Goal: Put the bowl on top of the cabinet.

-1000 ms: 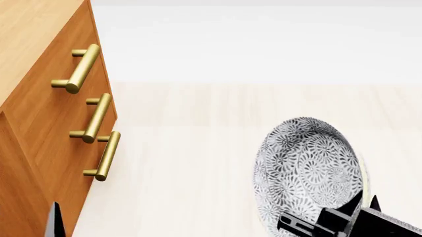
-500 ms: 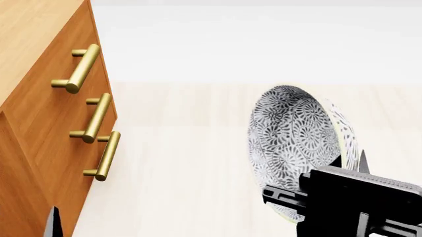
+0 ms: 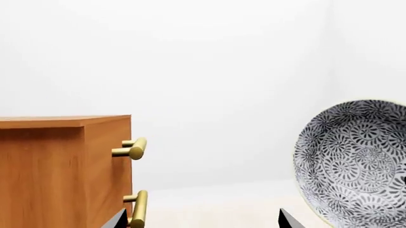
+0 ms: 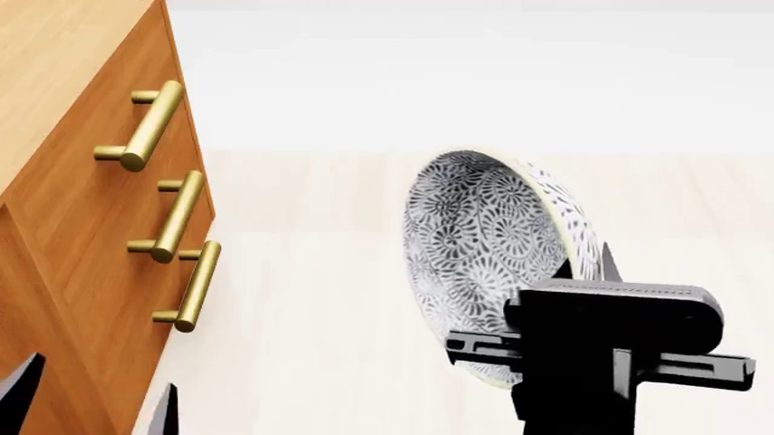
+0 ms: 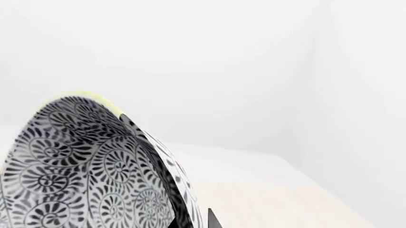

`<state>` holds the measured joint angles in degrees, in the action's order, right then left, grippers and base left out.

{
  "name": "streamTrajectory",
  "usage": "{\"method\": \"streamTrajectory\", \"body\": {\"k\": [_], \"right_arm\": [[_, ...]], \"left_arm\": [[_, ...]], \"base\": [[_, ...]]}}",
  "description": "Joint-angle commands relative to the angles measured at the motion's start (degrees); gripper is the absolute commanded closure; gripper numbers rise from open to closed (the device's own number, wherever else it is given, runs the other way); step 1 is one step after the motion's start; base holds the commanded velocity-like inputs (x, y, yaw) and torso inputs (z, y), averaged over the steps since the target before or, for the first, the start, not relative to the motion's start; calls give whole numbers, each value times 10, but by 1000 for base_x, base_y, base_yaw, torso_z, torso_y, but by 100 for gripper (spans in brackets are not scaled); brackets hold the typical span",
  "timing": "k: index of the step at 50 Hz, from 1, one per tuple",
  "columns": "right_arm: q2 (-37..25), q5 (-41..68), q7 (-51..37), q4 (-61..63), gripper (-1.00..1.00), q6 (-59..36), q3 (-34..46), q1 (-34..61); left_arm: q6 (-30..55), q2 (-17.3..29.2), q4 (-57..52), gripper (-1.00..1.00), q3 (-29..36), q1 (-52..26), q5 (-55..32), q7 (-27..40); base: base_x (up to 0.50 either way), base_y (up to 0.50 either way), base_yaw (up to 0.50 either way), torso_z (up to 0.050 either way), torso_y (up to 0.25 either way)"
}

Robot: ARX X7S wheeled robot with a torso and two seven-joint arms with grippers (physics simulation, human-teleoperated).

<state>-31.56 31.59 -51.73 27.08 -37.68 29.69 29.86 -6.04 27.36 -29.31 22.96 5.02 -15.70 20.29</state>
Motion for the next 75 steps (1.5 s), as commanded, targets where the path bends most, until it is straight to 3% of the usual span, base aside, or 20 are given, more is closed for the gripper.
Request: {"method": "streamTrajectory", "body": {"k": [1,21,35,75], "right_arm": [[-7,-13,86,-49,100,44,19,33],[8,5,236,-147,100,149,37,54],[-18,35,290,-137,100,173,37,33],[-52,36,312,-51,100,187,57,0]], "left_arm": [[54,-4,-4,-100,25,-46,-8,-15],[144,0,-52,-100,39,-87,-3,3],[150,-1,-64,-100,48,-89,3,6],[198,-27,-29,-100,77,-145,1,-1]], "base": [[0,0,0,0,0],[0,0,0,0,1],[0,0,0,0,1],[0,0,0,0,1]]}}
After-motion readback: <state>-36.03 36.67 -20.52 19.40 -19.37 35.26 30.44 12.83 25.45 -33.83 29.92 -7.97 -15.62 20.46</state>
